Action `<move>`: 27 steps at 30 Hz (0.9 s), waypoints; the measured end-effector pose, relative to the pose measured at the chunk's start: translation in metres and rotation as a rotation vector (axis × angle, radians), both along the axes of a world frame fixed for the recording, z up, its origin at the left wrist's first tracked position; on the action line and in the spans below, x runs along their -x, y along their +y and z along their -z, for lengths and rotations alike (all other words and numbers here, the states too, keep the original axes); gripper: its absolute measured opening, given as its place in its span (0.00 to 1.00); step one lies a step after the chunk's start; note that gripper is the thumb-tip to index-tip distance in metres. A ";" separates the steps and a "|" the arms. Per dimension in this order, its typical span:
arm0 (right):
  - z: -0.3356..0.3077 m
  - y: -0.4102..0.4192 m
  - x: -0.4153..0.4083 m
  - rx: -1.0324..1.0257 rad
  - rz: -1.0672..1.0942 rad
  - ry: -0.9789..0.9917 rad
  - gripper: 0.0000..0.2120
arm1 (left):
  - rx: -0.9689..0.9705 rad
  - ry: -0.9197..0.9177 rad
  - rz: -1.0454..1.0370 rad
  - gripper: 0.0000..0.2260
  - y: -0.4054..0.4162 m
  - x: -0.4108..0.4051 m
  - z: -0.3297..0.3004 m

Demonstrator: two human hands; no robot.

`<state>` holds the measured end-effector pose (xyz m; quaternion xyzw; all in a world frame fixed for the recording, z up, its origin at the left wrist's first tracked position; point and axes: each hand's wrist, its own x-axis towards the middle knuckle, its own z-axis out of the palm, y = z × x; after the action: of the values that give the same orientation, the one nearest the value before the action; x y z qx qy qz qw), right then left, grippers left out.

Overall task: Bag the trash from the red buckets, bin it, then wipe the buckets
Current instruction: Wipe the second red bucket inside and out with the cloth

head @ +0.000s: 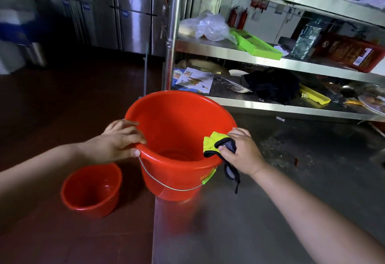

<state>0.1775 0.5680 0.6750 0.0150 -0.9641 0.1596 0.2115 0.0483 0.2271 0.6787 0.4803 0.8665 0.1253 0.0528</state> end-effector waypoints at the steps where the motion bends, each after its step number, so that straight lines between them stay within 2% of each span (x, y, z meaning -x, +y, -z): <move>1: -0.001 0.003 0.008 0.035 -0.005 0.000 0.18 | 0.016 -0.025 -0.048 0.30 -0.002 0.004 -0.002; 3: 0.002 0.006 0.020 0.116 -0.004 0.073 0.12 | -0.015 -0.103 -0.139 0.12 0.000 0.009 -0.002; 4: 0.005 0.008 0.023 0.195 0.007 0.120 0.09 | -0.077 -0.149 -0.181 0.10 0.004 0.009 0.000; 6: 0.009 0.008 0.024 0.458 0.058 0.190 0.07 | -0.268 -0.199 -0.324 0.11 0.014 0.004 0.008; 8: 0.018 0.009 0.019 0.653 0.115 0.240 0.03 | -0.480 -0.263 -0.554 0.19 0.030 -0.008 0.016; 11: 0.032 0.014 0.000 0.741 0.143 0.335 0.06 | -0.859 -0.567 -0.849 0.28 0.056 -0.026 0.029; 13: 0.048 0.018 -0.018 0.758 0.145 0.366 0.09 | -0.949 -0.616 -1.004 0.26 0.068 -0.031 0.036; 16: 0.080 0.026 -0.047 0.785 0.168 0.319 0.24 | -1.021 -0.640 -1.104 0.23 0.083 -0.038 0.044; 18: 0.101 0.028 -0.065 0.745 0.203 0.225 0.26 | -1.025 -0.659 -1.169 0.24 0.092 -0.044 0.045; 20: 0.123 0.029 -0.081 0.639 0.196 0.140 0.21 | -1.059 -0.657 -1.221 0.23 0.099 -0.046 0.044; 22: 0.150 0.029 -0.092 0.446 0.141 0.000 0.16 | -1.070 -0.649 -1.257 0.21 0.101 -0.047 0.044; 25: 0.201 0.020 -0.112 0.181 -0.035 -0.527 0.25 | -1.060 -0.607 -1.272 0.23 0.101 -0.049 0.046; 27: 0.230 0.016 -0.125 -0.031 -0.165 -0.733 0.33 | -1.091 -0.567 -1.267 0.23 0.101 -0.050 0.049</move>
<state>0.3027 0.5843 0.4446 0.0379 -0.9737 0.1561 -0.1614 0.0987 0.3278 0.6302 -0.1815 0.7434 0.6418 -0.0504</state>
